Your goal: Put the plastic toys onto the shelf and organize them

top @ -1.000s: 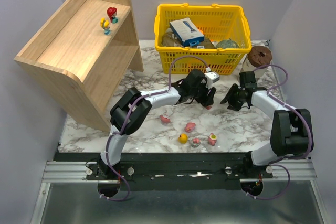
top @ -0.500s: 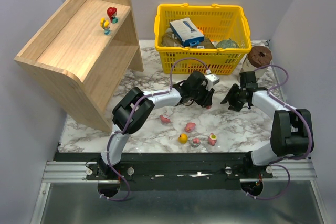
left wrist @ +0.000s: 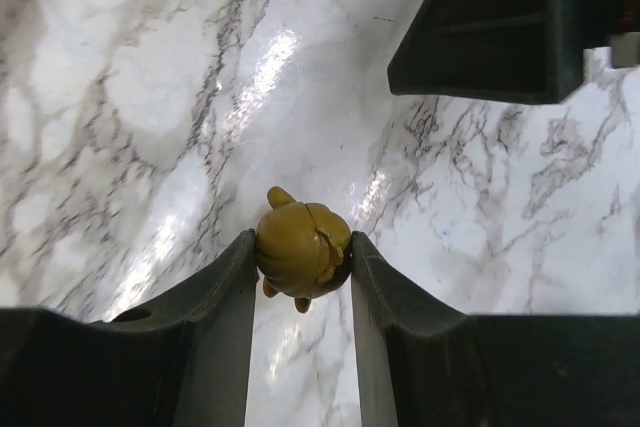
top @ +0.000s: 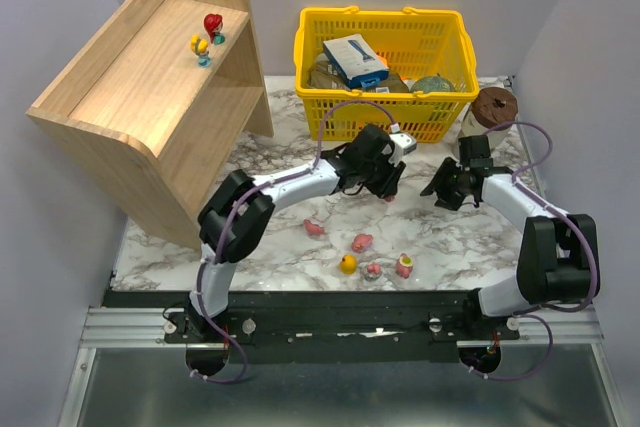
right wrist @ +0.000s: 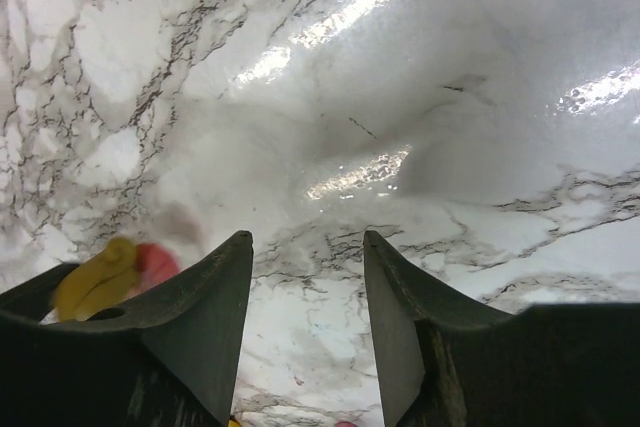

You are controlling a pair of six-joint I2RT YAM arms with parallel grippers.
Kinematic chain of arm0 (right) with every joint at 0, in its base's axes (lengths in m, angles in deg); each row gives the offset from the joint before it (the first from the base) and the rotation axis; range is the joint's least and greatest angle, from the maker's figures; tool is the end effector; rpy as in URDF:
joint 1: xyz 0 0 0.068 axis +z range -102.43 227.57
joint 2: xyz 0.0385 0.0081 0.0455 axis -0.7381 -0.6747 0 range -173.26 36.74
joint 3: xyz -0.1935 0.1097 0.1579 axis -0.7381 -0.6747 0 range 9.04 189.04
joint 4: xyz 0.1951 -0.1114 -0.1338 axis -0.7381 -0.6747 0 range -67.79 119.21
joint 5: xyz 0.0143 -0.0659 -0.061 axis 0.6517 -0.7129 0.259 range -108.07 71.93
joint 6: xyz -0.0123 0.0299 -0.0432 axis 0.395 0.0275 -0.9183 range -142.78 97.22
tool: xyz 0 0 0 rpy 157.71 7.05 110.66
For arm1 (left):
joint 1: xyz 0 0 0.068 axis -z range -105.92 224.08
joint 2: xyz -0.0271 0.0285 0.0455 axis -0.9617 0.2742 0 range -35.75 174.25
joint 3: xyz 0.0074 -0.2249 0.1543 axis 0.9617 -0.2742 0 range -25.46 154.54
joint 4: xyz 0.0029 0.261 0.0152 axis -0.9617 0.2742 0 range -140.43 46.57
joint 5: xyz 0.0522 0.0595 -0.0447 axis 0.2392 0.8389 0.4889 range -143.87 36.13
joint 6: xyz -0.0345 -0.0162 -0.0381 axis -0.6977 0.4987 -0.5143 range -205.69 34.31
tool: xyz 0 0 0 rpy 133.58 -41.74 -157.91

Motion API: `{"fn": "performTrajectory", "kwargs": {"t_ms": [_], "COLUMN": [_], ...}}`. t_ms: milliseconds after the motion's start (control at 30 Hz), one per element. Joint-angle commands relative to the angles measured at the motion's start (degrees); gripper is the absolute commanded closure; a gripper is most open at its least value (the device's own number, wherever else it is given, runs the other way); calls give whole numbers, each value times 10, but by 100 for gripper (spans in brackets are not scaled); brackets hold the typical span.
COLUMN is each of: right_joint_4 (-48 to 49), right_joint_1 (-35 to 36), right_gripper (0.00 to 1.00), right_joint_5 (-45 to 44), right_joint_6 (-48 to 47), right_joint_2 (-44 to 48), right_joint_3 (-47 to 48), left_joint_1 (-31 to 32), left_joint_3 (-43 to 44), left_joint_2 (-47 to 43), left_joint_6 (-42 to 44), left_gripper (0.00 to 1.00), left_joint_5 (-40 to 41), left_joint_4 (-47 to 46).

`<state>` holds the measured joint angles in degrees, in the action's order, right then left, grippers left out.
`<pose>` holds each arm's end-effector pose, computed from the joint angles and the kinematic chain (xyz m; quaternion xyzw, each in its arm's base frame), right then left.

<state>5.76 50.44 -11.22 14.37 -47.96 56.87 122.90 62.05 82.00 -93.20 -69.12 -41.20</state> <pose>0.2812 0.0184 0.1822 0.2698 0.9266 0.1417 0.2204 0.3014 -0.3587 0.2067 0.3691 0.8188 -0.3055 0.3162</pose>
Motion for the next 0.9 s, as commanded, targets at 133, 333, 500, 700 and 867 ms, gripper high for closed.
{"fn": "performTrajectory", "kwargs": {"t_ms": [133, 333, 500, 700, 867], "right_joint_4": [-11, -8, -7, -8, -12], "right_joint_1": [-4, -4, -4, -4, -4], "right_gripper": [43, 43, 43, 42, 42], "right_joint_5": [26, 38, 47, 47, 49], "right_joint_6": [-25, -30, -31, -34, -35], "right_joint_2": [36, 35, 24, 20, 20], "right_joint_3": [7, 10, 16, 14, 16], "left_joint_1": [0, 11, 15, 7, -73], "left_joint_3": [78, 151, 281, 384, 441], "left_joint_2": [-213, -291, -311, -321, -345], "left_joint_6": [9, -8, 22, 69, 48], "left_gripper": [100, 100, 100, 100, 100], "left_joint_5": [149, 270, 381, 476, 421], "left_joint_4": [194, 295, 378, 435, 481]}}
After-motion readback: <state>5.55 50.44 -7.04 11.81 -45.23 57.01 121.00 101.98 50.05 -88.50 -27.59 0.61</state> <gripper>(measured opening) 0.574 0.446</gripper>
